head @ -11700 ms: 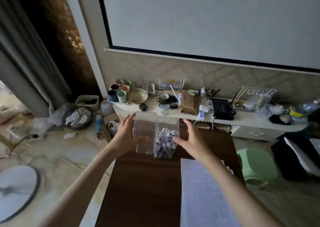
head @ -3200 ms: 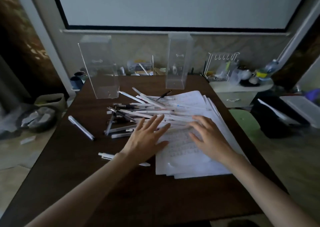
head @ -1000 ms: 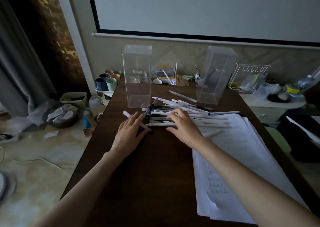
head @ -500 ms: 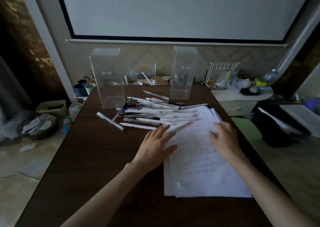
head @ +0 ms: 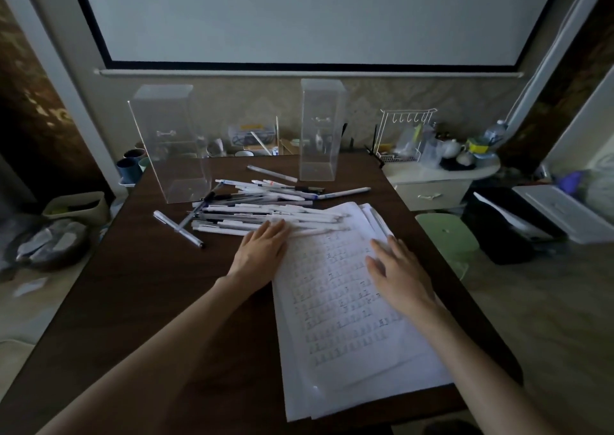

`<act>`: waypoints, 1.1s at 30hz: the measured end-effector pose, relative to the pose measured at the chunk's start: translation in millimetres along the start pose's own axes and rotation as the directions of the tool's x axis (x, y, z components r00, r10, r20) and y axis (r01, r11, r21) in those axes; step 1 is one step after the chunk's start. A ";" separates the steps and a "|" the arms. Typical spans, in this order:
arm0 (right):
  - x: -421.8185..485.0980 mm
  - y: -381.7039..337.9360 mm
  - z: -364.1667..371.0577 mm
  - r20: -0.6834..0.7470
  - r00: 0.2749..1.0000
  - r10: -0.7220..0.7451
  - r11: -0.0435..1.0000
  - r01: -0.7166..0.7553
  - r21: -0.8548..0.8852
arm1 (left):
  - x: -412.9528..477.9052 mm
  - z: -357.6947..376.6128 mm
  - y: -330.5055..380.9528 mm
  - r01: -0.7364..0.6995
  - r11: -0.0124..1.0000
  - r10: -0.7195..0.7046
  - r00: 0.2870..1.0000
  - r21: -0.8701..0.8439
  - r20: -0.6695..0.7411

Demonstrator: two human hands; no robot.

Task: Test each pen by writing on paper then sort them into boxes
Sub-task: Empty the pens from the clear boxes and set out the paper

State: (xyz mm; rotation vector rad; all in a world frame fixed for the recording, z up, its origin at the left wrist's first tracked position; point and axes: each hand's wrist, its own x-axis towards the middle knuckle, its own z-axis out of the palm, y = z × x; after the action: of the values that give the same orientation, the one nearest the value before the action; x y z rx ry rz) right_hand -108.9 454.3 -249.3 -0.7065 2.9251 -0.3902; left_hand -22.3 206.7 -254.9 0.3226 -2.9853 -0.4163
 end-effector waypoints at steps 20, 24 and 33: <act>-29.6 -6.3 -9.6 -0.142 0.927 0.346 0.923 -0.309 0.228 | -90.0 -6.8 41.8 0.151 0.954 -0.156 0.988 -0.259 0.001; -26.5 -3.6 -11.9 -0.079 0.920 0.385 0.834 -0.309 0.457 | -85.0 -2.5 48.1 0.148 0.957 -0.147 0.989 -0.251 0.024; -42.0 9.1 -12.0 -0.285 0.937 0.200 0.813 0.003 0.582 | -84.7 4.2 55.9 0.121 0.983 -0.115 0.992 -0.135 0.049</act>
State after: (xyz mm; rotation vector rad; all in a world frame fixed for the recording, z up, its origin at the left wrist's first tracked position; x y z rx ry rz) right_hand -77.5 484.1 -238.4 -0.4161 2.8443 -1.4360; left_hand 48.6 279.2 -249.9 0.4841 -2.9655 -0.6457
